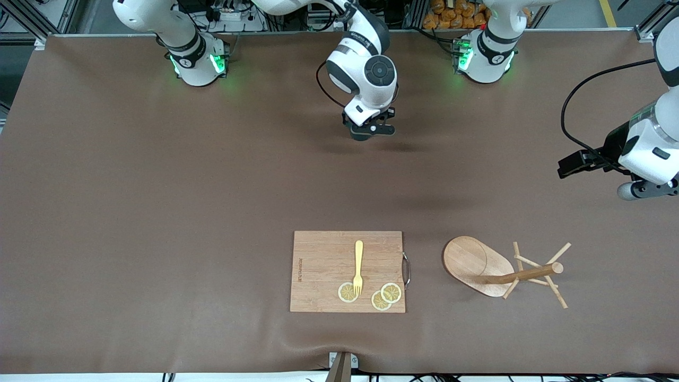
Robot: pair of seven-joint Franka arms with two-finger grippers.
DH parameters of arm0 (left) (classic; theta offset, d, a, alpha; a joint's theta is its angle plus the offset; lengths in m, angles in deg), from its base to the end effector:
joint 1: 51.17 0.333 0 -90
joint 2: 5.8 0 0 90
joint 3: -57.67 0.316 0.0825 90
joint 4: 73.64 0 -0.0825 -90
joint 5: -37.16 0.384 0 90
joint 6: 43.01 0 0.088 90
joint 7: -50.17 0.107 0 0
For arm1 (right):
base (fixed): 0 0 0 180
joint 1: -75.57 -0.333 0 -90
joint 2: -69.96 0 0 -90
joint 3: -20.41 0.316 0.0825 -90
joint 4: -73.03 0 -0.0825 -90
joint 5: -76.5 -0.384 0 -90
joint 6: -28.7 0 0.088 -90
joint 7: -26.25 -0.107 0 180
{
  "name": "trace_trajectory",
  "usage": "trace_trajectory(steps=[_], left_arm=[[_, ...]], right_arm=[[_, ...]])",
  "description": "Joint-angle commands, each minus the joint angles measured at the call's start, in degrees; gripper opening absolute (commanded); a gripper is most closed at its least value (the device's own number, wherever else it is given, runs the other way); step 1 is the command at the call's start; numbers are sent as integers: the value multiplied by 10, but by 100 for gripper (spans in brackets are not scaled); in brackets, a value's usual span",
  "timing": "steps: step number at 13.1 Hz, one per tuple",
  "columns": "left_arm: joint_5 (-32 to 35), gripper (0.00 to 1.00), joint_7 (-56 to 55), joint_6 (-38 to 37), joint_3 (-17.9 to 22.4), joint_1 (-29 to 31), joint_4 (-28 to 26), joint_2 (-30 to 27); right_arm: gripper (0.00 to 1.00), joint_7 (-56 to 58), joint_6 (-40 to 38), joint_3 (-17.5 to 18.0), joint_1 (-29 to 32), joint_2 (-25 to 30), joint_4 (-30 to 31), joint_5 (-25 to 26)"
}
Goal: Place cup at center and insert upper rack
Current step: 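Carry the teal mug with the right gripper toward the table center, then release the mug and withdraw the right gripper to its side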
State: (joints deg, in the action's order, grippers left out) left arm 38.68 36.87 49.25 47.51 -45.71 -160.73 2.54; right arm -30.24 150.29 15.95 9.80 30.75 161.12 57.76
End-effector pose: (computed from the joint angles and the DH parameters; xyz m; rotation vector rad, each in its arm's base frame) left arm 0.5977 -0.0392 0.5690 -3.1226 -0.2339 0.0818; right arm 0.3151 0.6225 0.2457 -3.0843 0.1332 0.3676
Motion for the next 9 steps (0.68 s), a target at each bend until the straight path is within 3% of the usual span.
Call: trace_trajectory(steps=[1,4,7,9], left_arm=[[15,100,-1,2,-9,-3,1,-3],[15,100,-11,9,-11,-4,5,-2],[13,100,-12,12,-11,-4,4,-3],[13,100,-12,11,-11,-3,3,-3]], right_arm=[[43,3,13,-4,-4,-8,-13,9],[68,5,12,-3,1,-2,-15,5],[96,7,6,-4,22,38,-27,9],[100,20,-23,-4,54,69,-27,10]])
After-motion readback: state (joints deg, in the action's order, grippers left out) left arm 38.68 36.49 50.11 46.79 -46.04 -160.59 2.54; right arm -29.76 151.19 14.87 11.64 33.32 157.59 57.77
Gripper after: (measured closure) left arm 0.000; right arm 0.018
